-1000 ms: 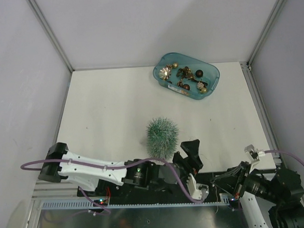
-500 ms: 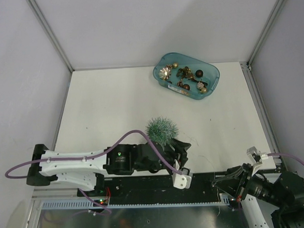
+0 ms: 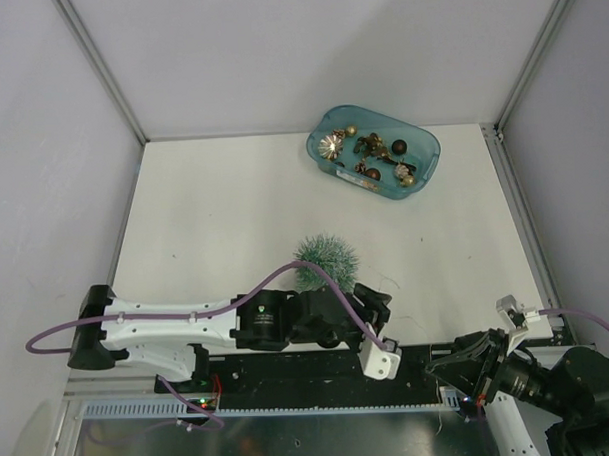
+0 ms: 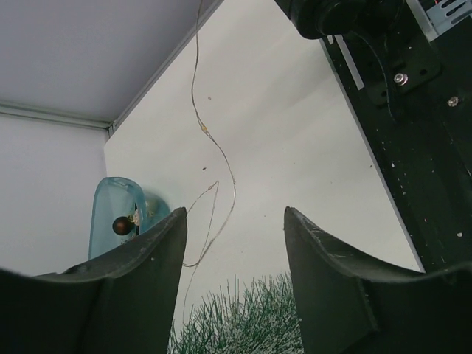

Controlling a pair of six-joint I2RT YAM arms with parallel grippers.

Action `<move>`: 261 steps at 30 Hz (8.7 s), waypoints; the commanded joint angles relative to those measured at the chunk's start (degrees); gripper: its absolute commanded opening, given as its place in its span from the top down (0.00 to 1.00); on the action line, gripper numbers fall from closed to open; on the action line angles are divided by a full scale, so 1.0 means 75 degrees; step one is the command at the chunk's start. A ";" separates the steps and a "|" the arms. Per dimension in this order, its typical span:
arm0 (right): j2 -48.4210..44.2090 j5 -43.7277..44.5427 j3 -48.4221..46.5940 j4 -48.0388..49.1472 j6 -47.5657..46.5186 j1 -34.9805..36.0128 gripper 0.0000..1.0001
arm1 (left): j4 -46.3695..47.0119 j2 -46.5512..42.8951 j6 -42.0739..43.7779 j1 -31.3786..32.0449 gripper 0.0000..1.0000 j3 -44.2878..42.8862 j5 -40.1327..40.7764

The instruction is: Decorate the small christmas tree

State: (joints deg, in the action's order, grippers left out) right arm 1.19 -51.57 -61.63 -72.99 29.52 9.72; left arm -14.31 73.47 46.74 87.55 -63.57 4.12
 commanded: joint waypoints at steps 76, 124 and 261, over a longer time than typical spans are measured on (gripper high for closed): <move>0.4372 0.4082 0.0092 0.6413 -0.1205 0.4499 0.58 | -0.2852 -0.8413 0.0881 -0.2553 1.00 0.4122 -0.3023; 0.7147 0.5131 -0.0846 0.8209 -0.3022 0.4258 0.55 | 0.2261 -0.6402 -0.4908 -0.3630 0.91 0.4781 -0.0604; 0.6912 1.4701 0.3222 1.0265 0.2632 1.2387 1.00 | 0.0622 -0.5558 -0.5261 -0.3344 0.23 0.4437 -0.5126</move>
State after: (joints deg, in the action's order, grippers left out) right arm 52.73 53.17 -37.67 1.10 48.07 101.36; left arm -17.56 30.94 13.56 62.15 -30.50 -38.48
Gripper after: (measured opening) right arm 0.009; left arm 0.784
